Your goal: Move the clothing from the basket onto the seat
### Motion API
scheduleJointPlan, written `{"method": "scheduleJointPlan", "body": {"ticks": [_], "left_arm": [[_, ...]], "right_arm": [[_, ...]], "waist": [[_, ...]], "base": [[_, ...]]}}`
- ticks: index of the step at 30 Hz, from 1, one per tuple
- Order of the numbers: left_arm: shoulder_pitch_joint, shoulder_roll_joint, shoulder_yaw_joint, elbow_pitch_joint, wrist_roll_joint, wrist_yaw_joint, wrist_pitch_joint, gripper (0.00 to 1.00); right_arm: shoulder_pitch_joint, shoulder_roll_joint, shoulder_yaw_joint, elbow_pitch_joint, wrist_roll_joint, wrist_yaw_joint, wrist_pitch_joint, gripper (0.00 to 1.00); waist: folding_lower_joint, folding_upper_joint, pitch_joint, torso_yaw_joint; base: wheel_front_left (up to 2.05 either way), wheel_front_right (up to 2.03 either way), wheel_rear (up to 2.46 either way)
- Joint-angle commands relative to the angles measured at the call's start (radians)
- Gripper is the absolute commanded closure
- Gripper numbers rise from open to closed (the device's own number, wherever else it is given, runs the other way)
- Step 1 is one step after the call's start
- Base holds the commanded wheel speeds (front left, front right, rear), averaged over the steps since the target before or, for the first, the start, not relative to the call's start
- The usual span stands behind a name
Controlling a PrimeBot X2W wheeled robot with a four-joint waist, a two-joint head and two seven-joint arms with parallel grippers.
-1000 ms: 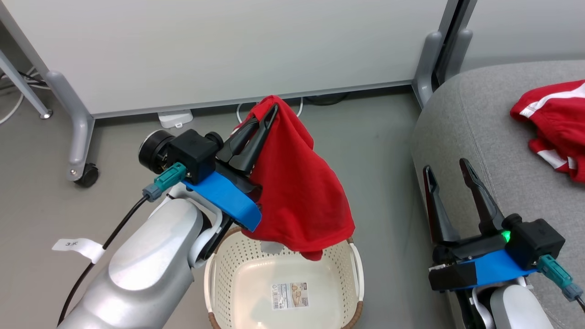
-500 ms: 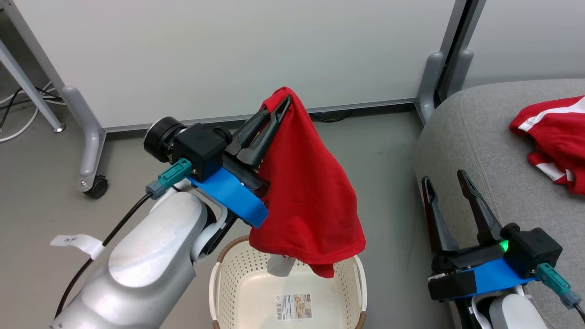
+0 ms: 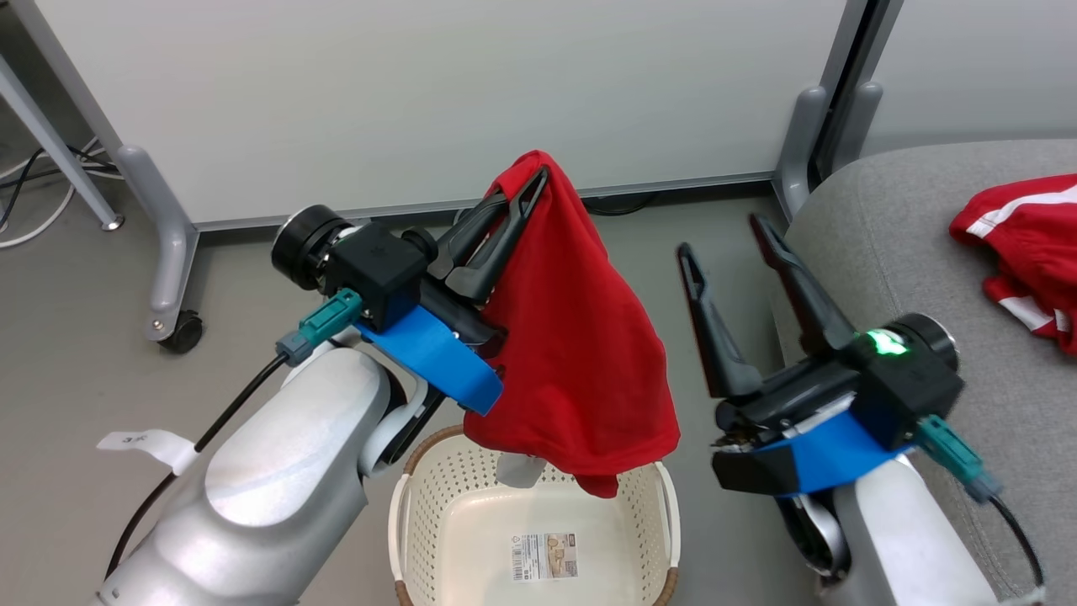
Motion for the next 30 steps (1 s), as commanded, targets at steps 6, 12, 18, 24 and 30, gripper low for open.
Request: {"method": "scheduleJointPlan", "body": {"ticks": [6,12,18,24,30], "left_arm": [[-0.027,-0.016,-0.008,-0.006,0.012,0.000,-0.003,1.00],[-0.035,-0.031,-0.012,-0.010,0.022,-0.001,-0.004,1.00],[-0.039,-0.041,-0.019,-0.017,0.031,-0.004,-0.005,1.00],[-0.043,-0.045,-0.024,-0.025,0.036,-0.007,-0.005,1.00],[-0.039,-0.044,-0.017,-0.024,0.042,-0.007,-0.005,1.00]], "right_arm": [[-0.106,-0.011,0.100,0.083,-0.002,0.001,0.000,0.00],[-0.168,-0.014,0.165,0.204,-0.001,0.001,0.000,0.00],[-0.208,-0.012,0.193,0.325,-0.009,0.001,0.000,0.00],[-0.236,-0.004,0.209,0.426,0.016,0.001,0.000,0.56],[-0.250,-0.001,0.225,0.445,0.039,0.001,0.000,1.00]], "waist": [[0.0000,-0.0001,0.015,0.023],[0.0000,-0.0001,0.026,0.043],[0.0000,-0.0001,0.036,0.055],[0.0000,-0.0001,0.044,0.058],[0.0000,-0.0001,0.044,0.055]], "base": [[0.00,0.00,0.00],[0.00,0.00,0.00],[0.00,0.00,0.00],[0.00,0.00,0.00],[0.00,0.00,0.00]]}}
